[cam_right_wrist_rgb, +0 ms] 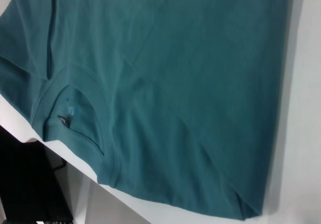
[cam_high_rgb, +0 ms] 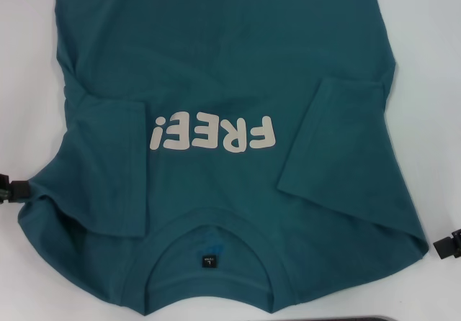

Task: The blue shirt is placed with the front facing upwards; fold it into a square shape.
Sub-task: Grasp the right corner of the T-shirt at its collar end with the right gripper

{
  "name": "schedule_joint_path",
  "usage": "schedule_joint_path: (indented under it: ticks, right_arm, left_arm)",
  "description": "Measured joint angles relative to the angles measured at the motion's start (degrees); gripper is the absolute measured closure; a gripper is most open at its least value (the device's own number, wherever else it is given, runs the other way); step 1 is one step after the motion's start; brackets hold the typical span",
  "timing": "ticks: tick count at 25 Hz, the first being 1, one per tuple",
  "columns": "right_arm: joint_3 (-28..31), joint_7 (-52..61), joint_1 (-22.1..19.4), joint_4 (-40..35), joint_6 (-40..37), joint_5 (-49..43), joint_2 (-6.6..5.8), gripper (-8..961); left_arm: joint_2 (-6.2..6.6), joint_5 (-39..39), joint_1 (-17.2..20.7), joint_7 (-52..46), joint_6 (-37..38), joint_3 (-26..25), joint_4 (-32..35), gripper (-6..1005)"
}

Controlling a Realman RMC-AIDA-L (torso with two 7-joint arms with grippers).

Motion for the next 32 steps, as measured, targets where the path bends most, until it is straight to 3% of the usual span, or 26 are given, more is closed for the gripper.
schedule_joint_path:
  ticks: [20,32]
  right_arm:
    - [-0.1,-0.9,1.1,0.1,3.0,0.0,1.72,301]
    - [0.0,-0.4,1.3,0.2,3.1,-1.1,1.99,301]
  left_arm:
    - [0.05,0.0,0.6,-0.2,0.0,-0.1,0.0,946]
    - [0.13,0.0,0.5,-0.2,0.1,-0.1,0.0,949]
